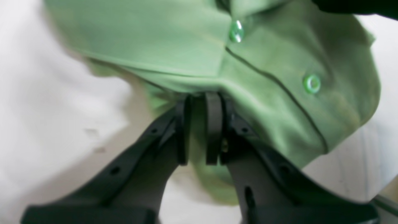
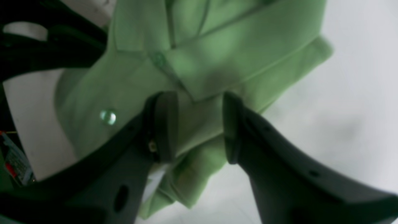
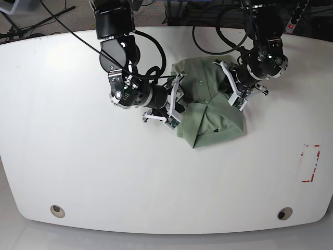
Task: Fold the T-shirt properly
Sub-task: 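Tuck and smooth the bundle sides with both grippers into a square, then grasp the folded shirt with the left gripper and drag it beside the red marking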
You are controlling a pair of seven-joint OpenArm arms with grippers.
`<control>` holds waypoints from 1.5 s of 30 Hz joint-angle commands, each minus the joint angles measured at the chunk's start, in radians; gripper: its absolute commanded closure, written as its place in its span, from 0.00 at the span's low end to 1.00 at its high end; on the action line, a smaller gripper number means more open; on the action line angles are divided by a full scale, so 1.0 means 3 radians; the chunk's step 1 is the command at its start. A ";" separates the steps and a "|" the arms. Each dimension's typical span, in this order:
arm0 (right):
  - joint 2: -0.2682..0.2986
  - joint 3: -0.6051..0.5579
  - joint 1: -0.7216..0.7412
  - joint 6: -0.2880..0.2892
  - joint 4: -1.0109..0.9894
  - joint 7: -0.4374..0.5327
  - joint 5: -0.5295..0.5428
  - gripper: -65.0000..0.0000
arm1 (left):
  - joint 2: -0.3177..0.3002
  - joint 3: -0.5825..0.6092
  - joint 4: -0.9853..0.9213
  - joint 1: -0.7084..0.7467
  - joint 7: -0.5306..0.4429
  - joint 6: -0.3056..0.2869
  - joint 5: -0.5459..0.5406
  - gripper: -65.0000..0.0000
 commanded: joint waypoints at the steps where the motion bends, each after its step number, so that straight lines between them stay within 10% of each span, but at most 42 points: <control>1: 0.0010 0.0007 0.0063 0.0003 -0.0131 0.0187 0.0018 0.67 | -0.0015 -0.0019 -0.0127 -0.0069 -0.0138 -0.0002 0.0010 0.90; 19: 0.0445 0.0017 0.0401 0.0003 -0.0504 0.0571 0.0043 0.67 | -0.0445 -0.0034 -0.0107 0.0023 -0.0291 -0.0002 -0.0021 0.90; 33: 0.0450 0.0017 0.0283 0.0003 0.0324 0.0126 0.0043 0.67 | -0.0225 0.0047 0.0706 0.0054 -0.0281 -0.0002 -0.0057 0.89; 37: 0.0460 0.0022 0.0268 0.0003 0.0319 0.0126 0.0043 0.67 | -0.0020 0.0211 0.0614 -0.0145 -0.0291 0.0016 0.0153 0.69; 45: 0.0435 0.0437 0.0278 0.0003 0.0176 0.0126 0.0043 0.67 | 0.0179 0.0625 0.0410 -0.0253 -0.0660 0.1167 0.0276 0.57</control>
